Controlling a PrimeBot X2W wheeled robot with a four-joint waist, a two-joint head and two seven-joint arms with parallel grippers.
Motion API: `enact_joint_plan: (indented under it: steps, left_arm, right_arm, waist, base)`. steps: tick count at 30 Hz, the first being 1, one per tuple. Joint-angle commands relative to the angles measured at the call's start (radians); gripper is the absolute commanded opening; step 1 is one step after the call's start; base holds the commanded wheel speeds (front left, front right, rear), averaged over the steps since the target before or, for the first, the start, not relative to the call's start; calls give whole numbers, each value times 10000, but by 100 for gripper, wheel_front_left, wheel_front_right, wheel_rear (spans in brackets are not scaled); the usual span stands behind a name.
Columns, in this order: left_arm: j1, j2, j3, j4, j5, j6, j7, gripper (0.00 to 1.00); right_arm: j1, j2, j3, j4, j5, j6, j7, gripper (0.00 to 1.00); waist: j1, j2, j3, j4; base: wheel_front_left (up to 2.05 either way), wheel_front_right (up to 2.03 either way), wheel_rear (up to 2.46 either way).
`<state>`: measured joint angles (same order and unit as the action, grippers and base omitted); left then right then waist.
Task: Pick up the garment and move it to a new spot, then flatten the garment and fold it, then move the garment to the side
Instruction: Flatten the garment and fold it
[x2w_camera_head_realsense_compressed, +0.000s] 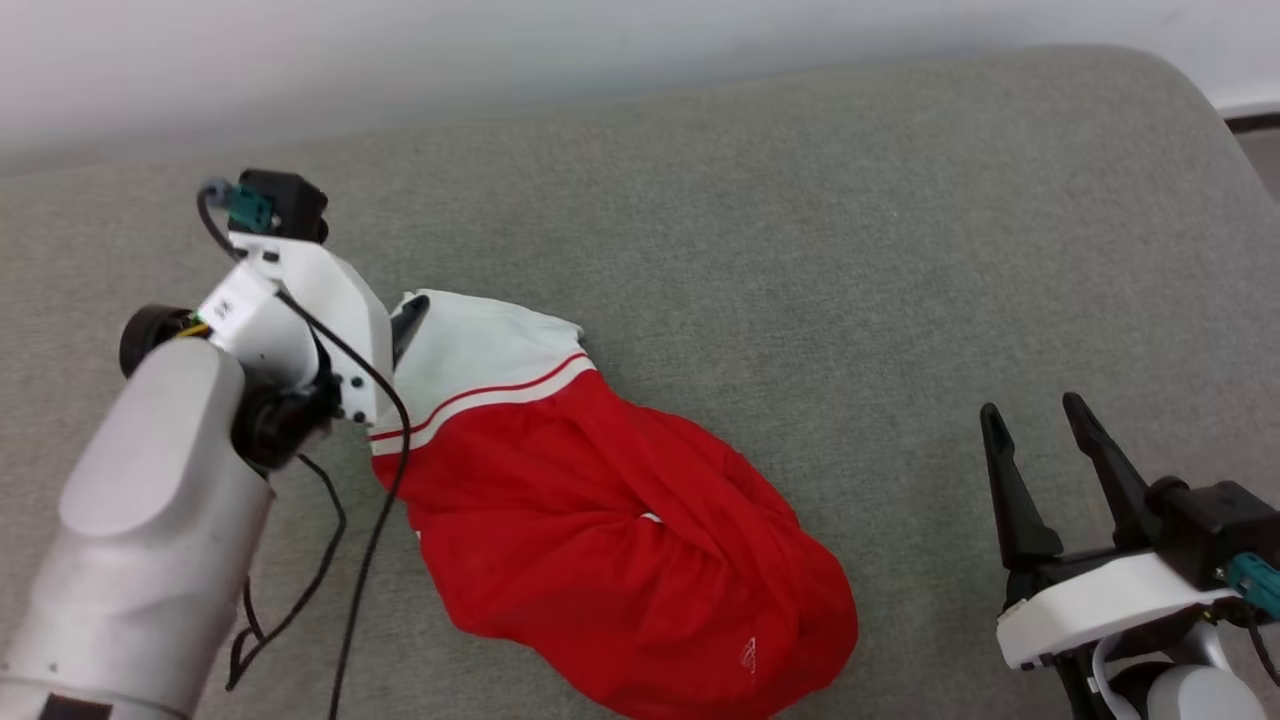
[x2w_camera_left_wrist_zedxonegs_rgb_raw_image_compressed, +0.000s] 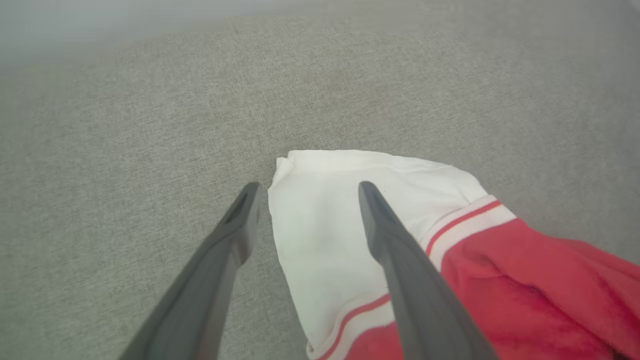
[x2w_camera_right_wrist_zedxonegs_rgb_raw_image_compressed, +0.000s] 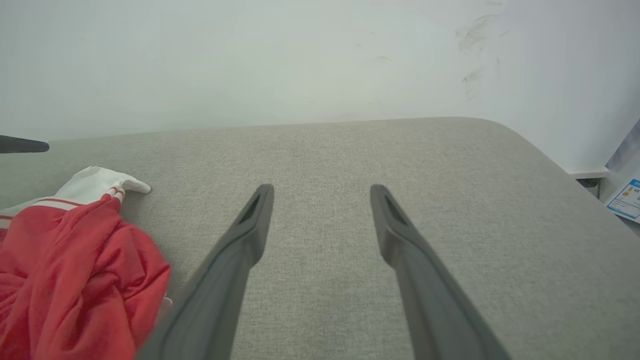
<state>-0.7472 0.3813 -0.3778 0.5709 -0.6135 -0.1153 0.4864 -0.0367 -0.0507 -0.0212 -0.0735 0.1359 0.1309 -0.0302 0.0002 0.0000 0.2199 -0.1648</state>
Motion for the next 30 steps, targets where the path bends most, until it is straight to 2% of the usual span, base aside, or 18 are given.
enact_joint_plan:
  steps: [1,7,15,16,17,18,22,30]
  left_arm:
    - [-362,157,-89,294,-112,-62,453,100]
    - [-1098,461,-520,1152,-384,-134,1693,100]
    - [-1300,527,-950,2230,-516,-141,2631,100]
    - [-1257,481,-990,2404,-567,-143,2764,55]
    - [-1187,434,-1056,2565,-590,-144,2895,36]
    - [-1112,377,-1135,2708,-619,-145,3056,1]
    - [-993,194,-1352,2956,-728,-151,3124,0]
    - [-1816,483,-1519,2136,-511,-156,1201,0]
  right_arm:
    - [-195,6,72,137,90,-4,-156,100]
    - [-487,8,210,554,324,-4,-502,100]
    - [-770,6,352,910,434,-4,-793,100]
    - [-808,8,360,956,448,-4,-847,100]
    - [-845,8,365,1000,463,-4,-884,100]
    - [-872,6,366,1033,483,-4,-906,100]
    - [-933,8,371,1172,510,-4,-1008,100]
    - [-893,9,125,1286,416,-3,-1003,100]
  waist:
    - [-2,0,375,-338]
    - [-2,0,791,-713]
    - [-2,0,1081,-968]
    - [-2,0,1106,-999]
    - [-2,0,1119,-1022]
    - [-2,0,1138,-1042]
    - [-2,0,1180,-1081]
    - [-2,0,824,-678]
  base:
    - [0,0,0]
    - [0,0,0]
    - [0,0,0]
    - [0,0,0]
    - [0,0,0]
    - [0,0,0]
    - [0,0,0]
    - [0,0,0]
